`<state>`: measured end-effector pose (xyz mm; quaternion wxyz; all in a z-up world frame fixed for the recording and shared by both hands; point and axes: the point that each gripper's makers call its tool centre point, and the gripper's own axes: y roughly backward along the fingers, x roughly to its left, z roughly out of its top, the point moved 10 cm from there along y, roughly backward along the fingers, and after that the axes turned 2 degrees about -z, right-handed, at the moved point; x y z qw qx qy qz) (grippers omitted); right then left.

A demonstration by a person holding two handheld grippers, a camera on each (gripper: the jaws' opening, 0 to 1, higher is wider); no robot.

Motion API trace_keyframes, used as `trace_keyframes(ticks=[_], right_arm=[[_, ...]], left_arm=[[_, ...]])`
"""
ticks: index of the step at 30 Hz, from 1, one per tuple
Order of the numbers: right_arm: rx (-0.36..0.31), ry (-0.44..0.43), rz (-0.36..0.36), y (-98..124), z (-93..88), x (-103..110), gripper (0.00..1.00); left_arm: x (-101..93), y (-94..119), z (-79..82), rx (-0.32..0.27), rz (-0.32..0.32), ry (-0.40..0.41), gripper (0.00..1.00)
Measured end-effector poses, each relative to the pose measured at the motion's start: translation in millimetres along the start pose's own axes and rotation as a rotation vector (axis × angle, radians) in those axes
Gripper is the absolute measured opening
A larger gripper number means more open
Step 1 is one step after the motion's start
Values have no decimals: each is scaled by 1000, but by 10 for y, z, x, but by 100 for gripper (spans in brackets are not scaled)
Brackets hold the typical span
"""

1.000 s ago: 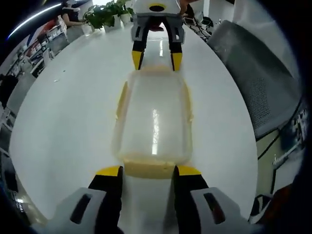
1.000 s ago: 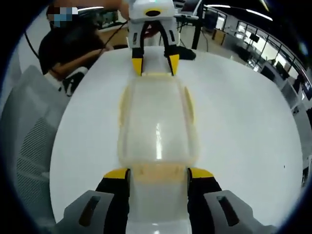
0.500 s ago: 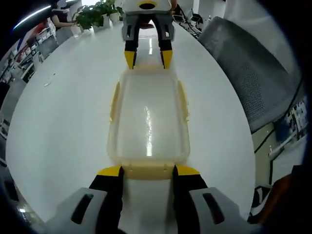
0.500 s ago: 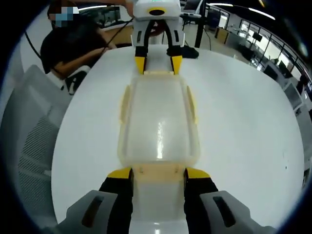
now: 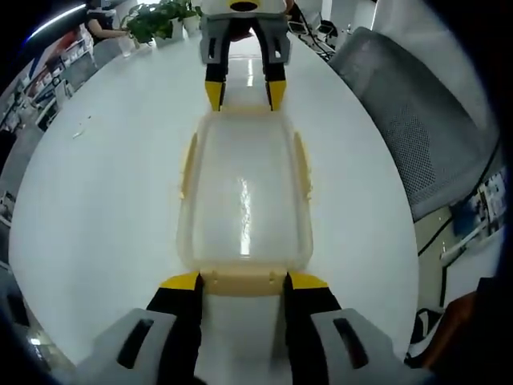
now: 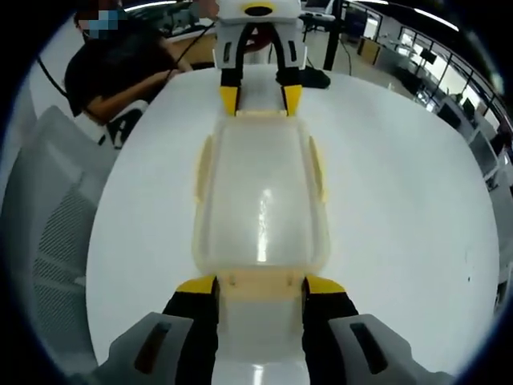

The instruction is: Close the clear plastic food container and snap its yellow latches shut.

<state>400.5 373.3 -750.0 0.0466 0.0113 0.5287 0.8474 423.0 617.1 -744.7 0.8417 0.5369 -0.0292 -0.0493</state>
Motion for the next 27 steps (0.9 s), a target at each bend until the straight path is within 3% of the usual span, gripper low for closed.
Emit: trace_keyframes(ticks=[19,27], right_arm=[[53,-7,-17,10,59,-7,37],[32,8,-21,125,94,-34,38]], left_arm=[[-68,33,63,53,46,54,37],[-83,155,106,39,45,75,38]])
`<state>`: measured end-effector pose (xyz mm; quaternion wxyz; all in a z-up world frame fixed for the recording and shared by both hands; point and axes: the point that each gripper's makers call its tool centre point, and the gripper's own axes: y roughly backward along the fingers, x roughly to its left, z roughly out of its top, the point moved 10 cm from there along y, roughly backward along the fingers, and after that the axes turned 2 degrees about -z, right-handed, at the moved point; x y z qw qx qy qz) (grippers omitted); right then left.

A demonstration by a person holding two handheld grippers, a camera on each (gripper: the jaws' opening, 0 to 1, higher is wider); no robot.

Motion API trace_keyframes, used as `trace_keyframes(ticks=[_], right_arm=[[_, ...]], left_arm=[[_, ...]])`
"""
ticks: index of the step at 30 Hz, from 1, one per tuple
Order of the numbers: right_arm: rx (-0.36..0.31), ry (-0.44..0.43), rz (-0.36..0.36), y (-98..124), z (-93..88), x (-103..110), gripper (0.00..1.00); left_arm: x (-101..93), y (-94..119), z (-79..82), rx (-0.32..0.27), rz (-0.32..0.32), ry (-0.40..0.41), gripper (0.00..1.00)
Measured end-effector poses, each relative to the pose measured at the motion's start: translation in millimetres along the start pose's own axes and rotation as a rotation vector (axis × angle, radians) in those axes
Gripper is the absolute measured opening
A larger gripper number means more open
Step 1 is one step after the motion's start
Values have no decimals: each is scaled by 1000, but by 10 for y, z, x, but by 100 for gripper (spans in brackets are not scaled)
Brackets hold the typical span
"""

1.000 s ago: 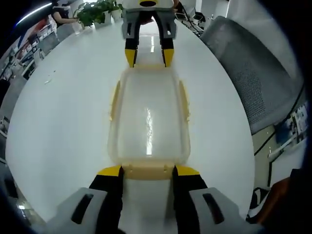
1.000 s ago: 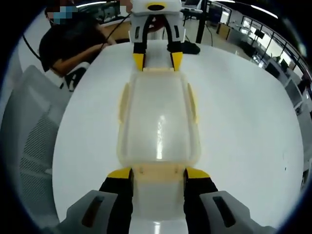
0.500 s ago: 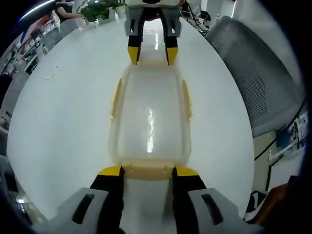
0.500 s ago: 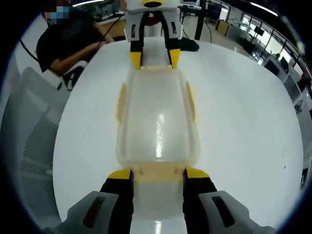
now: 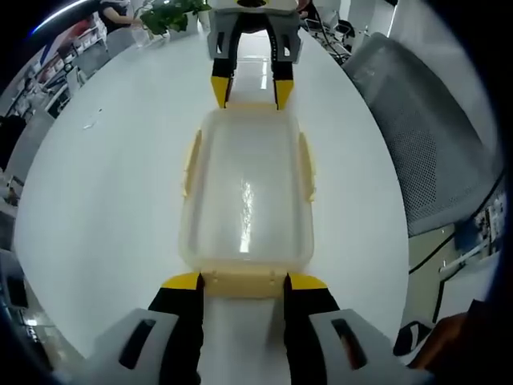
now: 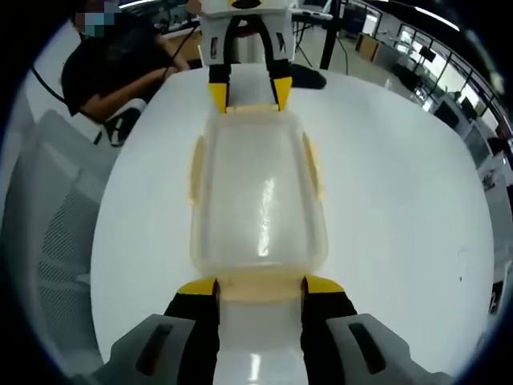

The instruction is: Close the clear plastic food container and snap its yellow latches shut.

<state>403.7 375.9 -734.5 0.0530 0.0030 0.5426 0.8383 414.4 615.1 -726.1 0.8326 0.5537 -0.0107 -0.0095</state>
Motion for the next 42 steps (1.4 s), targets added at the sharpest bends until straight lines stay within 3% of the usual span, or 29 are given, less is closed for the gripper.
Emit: trace_keyframes(ticks=[21,42], right_arm=[[-15,31,-15,366,-35,-2,38],[-19,39,-36,721,-213,106,38]], left_arm=[[-48,217,312,34,32,-4,38],[-185,340,645,3,55,-13,38]])
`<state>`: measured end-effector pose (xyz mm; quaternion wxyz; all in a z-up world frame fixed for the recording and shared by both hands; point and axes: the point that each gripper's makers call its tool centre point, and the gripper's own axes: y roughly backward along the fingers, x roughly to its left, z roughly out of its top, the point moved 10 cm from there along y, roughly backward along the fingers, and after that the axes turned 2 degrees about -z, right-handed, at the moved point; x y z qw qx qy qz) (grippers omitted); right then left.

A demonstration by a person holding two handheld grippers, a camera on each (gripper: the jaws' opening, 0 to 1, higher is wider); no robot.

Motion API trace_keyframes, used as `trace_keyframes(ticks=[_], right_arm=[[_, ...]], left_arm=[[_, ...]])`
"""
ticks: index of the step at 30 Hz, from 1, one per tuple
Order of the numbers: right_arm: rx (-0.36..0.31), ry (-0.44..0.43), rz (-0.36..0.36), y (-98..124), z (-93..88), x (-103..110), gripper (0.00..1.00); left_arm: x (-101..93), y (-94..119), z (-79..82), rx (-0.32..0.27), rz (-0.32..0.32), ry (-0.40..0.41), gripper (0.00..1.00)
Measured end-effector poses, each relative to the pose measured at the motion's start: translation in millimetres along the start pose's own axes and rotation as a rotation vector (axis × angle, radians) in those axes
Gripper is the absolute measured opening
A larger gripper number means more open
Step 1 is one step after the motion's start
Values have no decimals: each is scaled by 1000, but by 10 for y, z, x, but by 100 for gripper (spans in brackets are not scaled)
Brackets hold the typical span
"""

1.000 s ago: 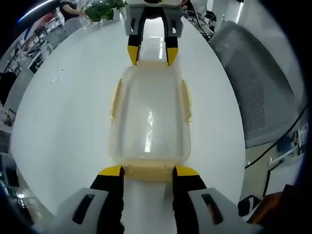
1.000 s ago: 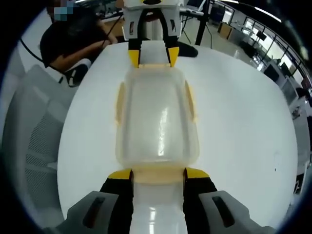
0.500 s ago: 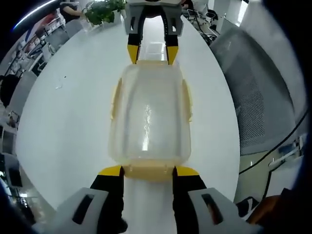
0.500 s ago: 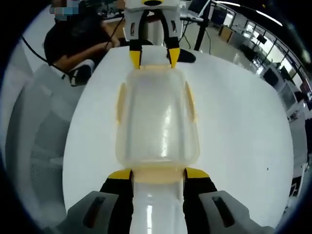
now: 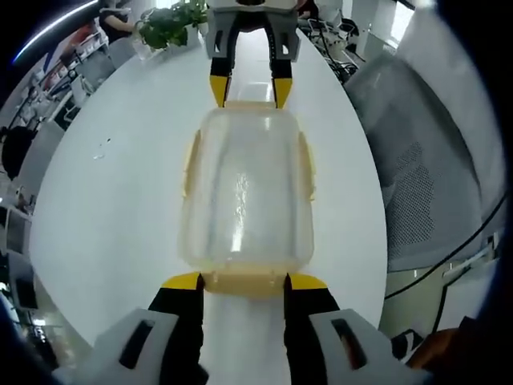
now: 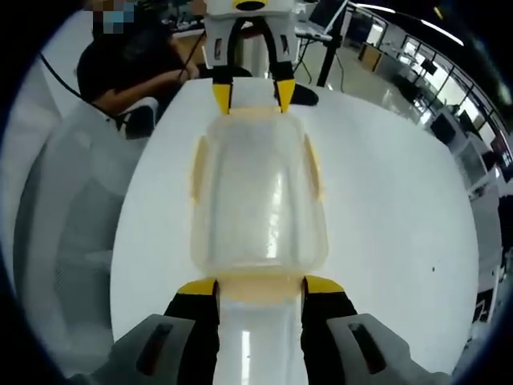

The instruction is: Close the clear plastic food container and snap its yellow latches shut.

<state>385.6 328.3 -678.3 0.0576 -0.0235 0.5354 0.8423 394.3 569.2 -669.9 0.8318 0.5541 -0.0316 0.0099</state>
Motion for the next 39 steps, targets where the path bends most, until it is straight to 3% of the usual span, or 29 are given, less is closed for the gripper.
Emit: trace_keyframes(ticks=[11,39], right_arm=[[16,-4,-6,139,-225,55,38],[18,-34,-3,353,-692,142,38]], left_arm=[[-37,-73,263,-22,-11,-15,38],[-76,-258,709,-43,-24,-45,38]])
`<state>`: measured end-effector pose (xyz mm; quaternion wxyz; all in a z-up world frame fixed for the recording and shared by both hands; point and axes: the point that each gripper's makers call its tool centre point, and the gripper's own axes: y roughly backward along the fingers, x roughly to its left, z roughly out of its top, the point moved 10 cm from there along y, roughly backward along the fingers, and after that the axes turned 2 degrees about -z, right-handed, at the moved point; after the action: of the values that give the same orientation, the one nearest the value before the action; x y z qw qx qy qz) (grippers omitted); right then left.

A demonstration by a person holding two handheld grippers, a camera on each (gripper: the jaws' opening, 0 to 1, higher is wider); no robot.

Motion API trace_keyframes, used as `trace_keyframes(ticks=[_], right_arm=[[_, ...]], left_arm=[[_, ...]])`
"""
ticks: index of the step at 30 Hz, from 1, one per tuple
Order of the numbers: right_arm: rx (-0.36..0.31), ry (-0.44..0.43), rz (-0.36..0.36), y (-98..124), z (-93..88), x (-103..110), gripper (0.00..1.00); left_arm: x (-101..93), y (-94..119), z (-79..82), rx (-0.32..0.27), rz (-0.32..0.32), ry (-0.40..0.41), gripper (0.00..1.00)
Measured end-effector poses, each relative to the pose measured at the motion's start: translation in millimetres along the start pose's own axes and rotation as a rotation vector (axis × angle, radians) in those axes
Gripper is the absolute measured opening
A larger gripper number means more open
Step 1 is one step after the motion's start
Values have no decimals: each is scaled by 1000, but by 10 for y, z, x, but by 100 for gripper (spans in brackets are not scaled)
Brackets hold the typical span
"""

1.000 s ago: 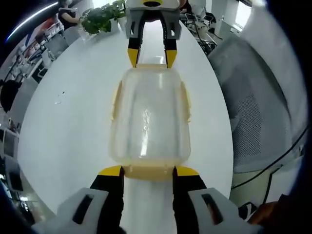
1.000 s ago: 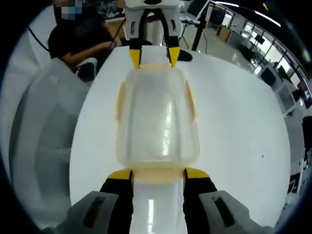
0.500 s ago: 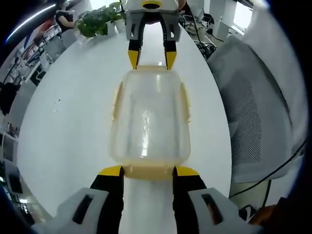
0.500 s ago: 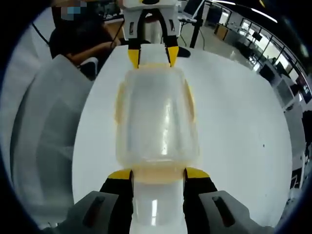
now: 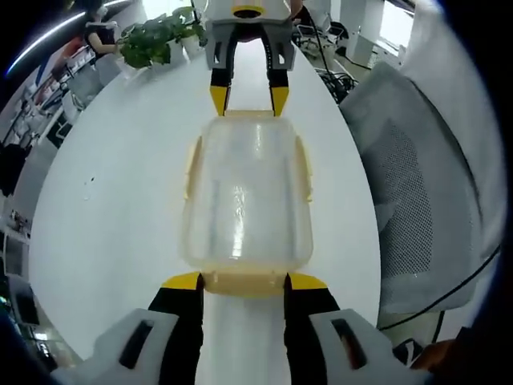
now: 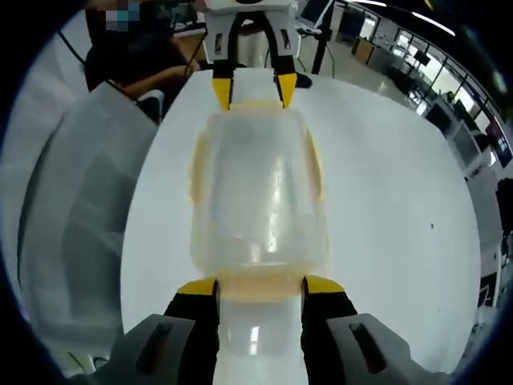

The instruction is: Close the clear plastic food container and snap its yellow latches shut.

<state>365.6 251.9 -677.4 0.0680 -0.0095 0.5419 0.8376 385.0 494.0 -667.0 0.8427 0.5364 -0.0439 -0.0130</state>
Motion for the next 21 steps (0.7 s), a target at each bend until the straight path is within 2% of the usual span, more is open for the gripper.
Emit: trace_keyframes(ticks=[21], right_arm=[[15,8,2,179,-367,-2,38]], left_arm=[[-58,-170,350,-30,-3,17,38]])
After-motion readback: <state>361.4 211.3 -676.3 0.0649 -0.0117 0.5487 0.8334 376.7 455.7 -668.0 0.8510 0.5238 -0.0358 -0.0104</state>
